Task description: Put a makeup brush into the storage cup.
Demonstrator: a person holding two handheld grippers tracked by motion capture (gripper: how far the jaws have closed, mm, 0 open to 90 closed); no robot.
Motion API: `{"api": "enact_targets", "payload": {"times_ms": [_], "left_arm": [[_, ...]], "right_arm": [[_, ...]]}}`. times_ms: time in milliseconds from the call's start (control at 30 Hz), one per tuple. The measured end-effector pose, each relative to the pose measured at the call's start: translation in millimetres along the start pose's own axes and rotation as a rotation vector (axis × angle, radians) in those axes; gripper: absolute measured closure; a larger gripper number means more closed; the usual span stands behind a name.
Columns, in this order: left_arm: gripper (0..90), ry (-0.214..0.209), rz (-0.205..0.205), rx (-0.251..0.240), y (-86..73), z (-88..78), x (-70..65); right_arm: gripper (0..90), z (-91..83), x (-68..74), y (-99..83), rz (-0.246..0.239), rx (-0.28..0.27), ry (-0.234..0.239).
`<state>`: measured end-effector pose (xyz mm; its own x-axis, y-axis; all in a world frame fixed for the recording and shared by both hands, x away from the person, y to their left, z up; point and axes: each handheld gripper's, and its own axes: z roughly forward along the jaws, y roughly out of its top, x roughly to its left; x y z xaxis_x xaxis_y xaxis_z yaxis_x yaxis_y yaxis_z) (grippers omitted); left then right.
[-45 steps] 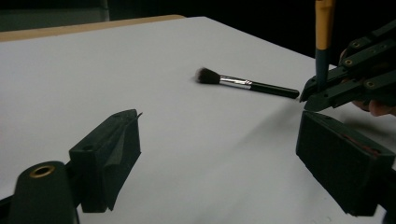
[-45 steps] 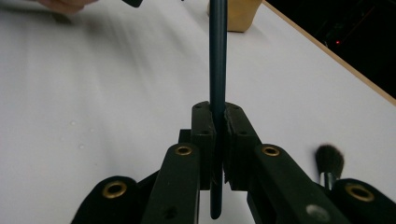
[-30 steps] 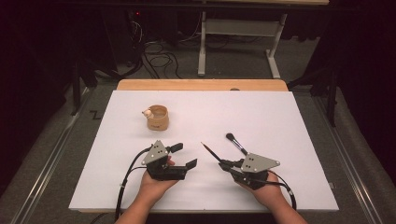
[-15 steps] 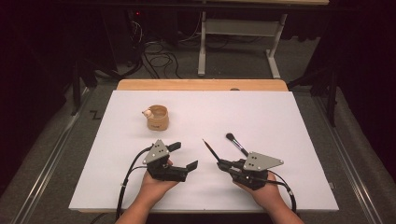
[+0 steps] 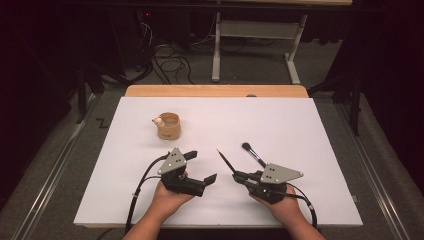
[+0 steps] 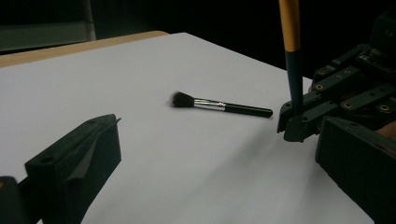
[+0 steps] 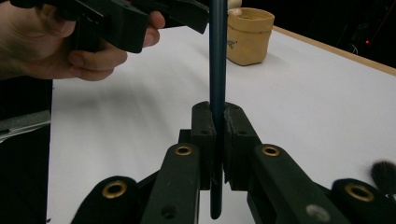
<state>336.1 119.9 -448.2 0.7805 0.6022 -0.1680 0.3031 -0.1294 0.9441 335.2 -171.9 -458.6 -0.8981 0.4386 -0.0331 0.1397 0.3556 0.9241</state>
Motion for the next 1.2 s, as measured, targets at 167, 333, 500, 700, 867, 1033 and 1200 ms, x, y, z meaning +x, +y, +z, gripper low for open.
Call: {"api": "enact_targets", "payload": {"times_ms": [167, 333, 500, 700, 867, 1033, 1200], "left_arm": [[4.4, -0.028, 0.0, -0.006, 6.2, 1.3, -3.2], [16.1, -0.058, -0.016, -0.033, 8.9, 3.4, -4.9], [23.3, -0.083, -0.02, -0.062, 8.1, 8.1, -5.9], [33.8, -0.121, -0.032, -0.045, 1.6, 15.8, -5.0], [44.0, -0.129, -0.04, -0.052, -3.3, 17.3, -8.6], [50.2, -0.143, -0.056, -0.08, -1.7, 13.7, -9.0], [55.9, -0.147, -0.063, -0.088, -0.9, 12.4, -8.6]], "right_arm": [[85.9, 2.1, 1.1, -1.3, -0.011, 0.0, -0.003], [85.9, 6.3, 2.6, -0.7, -0.016, 0.0, -0.013], [85.9, 13.4, 6.5, 2.0, -0.03, -0.02, -0.008], [85.9, 20.6, 10.4, 1.8, -0.055, -0.015, -0.031], [85.9, 21.5, 11.8, 1.1, -0.063, -0.015, -0.031], [85.9, 21.1, 13.7, 0.0, -0.062, -0.009, -0.026], [85.9, 22.5, 14.0, -1.0, -0.063, -0.004, -0.024]]}}
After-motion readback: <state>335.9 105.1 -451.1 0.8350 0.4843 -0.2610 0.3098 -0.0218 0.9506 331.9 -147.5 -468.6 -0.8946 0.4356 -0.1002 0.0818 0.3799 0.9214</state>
